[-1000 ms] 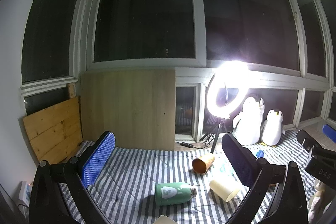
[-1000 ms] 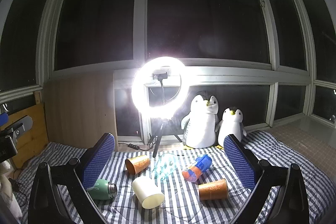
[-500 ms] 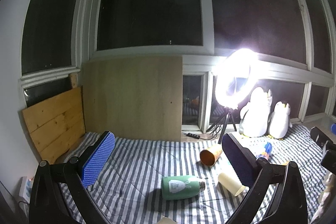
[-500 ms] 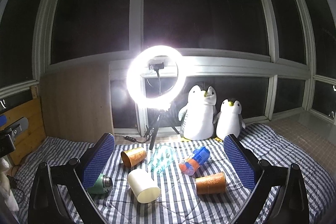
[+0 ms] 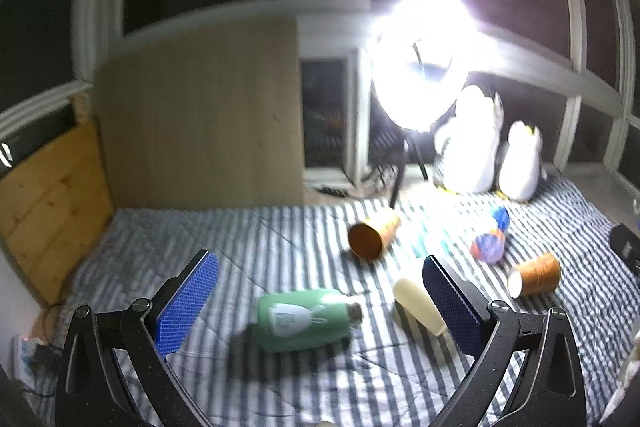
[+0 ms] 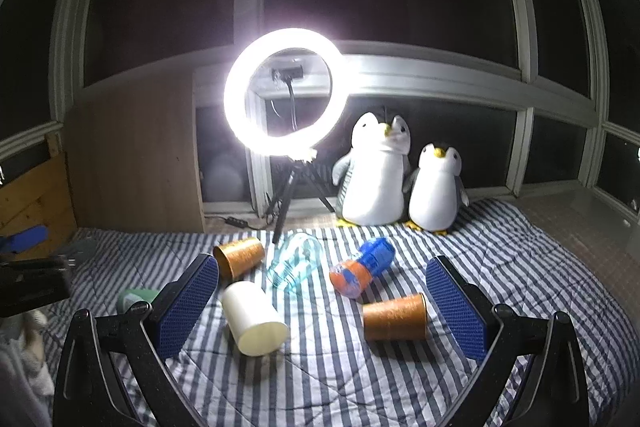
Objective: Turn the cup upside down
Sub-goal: 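Lower the left gripper onto the cream-white cup lying on its side and close, then lift the cream-white cup with the left gripper and rotate it upright, then grasp the cream-white cup with the right gripper while the left gripper releases it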
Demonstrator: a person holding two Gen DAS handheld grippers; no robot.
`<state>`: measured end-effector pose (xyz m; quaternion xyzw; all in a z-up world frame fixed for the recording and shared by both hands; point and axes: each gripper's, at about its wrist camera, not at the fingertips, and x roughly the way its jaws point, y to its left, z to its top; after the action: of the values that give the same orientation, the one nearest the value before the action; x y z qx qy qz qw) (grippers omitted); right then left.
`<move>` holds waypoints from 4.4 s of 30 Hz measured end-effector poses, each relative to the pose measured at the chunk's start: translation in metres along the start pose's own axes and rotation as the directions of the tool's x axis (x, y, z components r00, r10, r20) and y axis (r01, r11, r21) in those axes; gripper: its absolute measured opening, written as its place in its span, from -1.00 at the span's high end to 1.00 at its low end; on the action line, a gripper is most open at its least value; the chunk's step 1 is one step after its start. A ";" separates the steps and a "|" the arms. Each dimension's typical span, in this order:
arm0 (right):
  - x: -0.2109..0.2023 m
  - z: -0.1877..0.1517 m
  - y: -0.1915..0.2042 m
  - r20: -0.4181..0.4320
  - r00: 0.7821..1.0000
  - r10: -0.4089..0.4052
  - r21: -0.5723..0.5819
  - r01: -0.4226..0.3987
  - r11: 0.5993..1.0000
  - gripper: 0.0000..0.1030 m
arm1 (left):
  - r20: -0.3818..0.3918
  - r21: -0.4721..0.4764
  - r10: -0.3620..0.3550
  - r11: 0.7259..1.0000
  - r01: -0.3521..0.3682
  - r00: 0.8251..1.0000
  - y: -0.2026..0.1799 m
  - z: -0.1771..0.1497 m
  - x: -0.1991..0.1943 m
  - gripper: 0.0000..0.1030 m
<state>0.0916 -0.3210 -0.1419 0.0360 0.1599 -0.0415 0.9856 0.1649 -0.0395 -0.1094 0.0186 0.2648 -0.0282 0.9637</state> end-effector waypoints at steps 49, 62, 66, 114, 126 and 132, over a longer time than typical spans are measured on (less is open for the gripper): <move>0.063 -0.033 -0.066 -0.197 0.980 -0.026 0.096 0.046 0.994 -0.99 | -0.533 -0.298 -0.437 0.898 0.322 0.725 -0.091 -0.024 0.254 0.23; 0.080 -0.037 -0.059 -0.286 0.954 0.091 0.085 -0.069 0.994 -0.99 | -0.535 -0.338 -0.499 0.866 0.368 0.682 -0.088 -0.048 0.214 0.21; 0.090 -0.037 -0.050 -0.333 0.933 0.134 0.047 -0.125 0.991 -0.99 | -0.549 -0.324 -0.503 0.864 0.385 0.668 -0.093 -0.056 0.207 0.12; 0.212 -0.090 0.128 -0.821 0.567 0.062 -0.356 -0.594 0.722 -0.90 | -0.362 -0.412 -0.335 0.894 0.173 0.870 0.112 -0.098 0.047 -0.41; 0.208 -0.094 0.133 -0.828 0.553 0.098 -0.313 -0.599 0.737 -0.41 | -0.358 -0.409 -0.323 0.898 0.163 0.876 0.112 -0.098 0.046 -0.41; 0.193 -0.083 0.104 -0.789 0.590 0.173 -0.251 -0.565 0.786 -0.41 | -0.355 -0.398 -0.329 0.900 0.177 0.875 0.104 -0.097 0.045 -0.41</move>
<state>0.2573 -0.2239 -0.2759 -0.1613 0.5320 0.2303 0.7987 0.1604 0.0671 -0.2137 -0.1847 0.4636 -0.1034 0.8604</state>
